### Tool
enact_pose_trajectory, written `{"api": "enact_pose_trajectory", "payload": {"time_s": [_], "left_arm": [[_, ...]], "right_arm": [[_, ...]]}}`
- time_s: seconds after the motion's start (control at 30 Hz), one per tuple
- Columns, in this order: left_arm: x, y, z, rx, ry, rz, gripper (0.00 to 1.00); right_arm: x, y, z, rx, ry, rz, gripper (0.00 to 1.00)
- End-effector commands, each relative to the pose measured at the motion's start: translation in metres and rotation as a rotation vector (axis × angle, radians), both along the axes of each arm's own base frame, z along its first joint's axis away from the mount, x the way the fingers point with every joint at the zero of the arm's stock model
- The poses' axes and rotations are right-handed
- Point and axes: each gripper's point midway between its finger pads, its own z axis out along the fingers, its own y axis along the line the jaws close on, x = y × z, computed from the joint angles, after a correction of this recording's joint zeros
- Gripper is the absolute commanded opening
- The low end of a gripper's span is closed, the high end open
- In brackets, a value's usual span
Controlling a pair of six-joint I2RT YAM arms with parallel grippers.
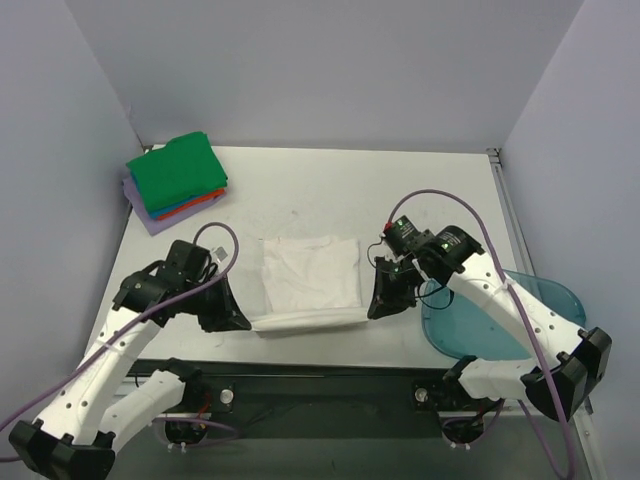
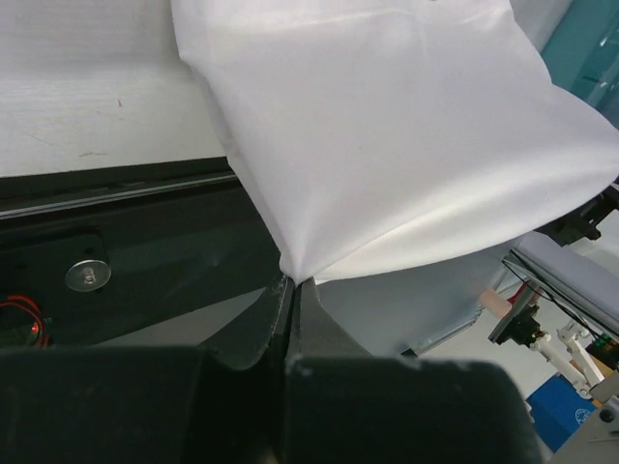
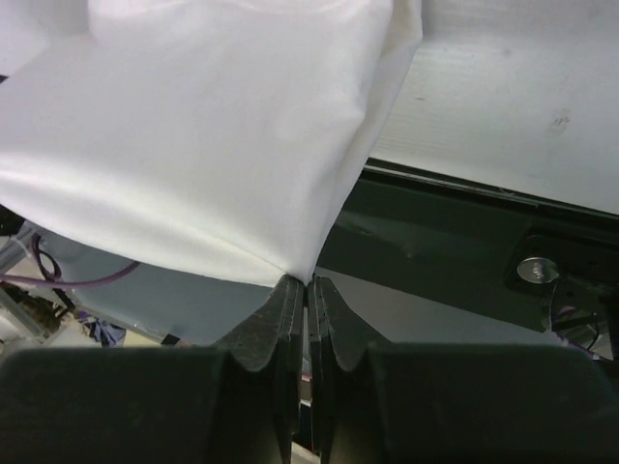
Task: Fold and stack the t-shirts
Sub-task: Fold the long partially folded tshirt into a neat square
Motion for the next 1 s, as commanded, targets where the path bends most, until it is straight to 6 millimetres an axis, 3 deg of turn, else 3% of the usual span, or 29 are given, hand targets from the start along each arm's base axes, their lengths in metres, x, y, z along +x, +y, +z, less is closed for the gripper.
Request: {"api": "enact_pose_trajectory", "payload": {"time_s": [0.0,0.2,0.53,0.73,0.77,0.97], "left_arm": [[0.022,0.002,0.003,0.055,-0.034,-0.009,0.00],[0.066,-0.012,0.009,0.033,-0.099,-0.038,0.00],[0.134,-0.018,0.009,0.008,-0.145,-0.014,0.00],[0.175,-0.024,-0.001,-0.039,-0.141,-0.001,0.00],[0.183,-0.024,-0.009,-0.039,-0.126,0.005,0.00],[0.216,-0.020,-0.029,-0.033,-0.099,0.014,0.00]], "right_arm": [[0.011,-0.025,-0.002,-0.170,-0.002,-0.041,0.00],[0.052,-0.018,0.011,-0.191,-0.074,-0.064,0.00],[0.124,-0.013,0.015,-0.222,-0.122,-0.073,0.00],[0.167,-0.009,0.007,-0.242,-0.134,-0.060,0.00],[0.177,-0.006,0.012,-0.232,-0.153,-0.064,0.00],[0.220,0.000,-0.004,-0.265,-0.164,-0.068,0.00]]}}
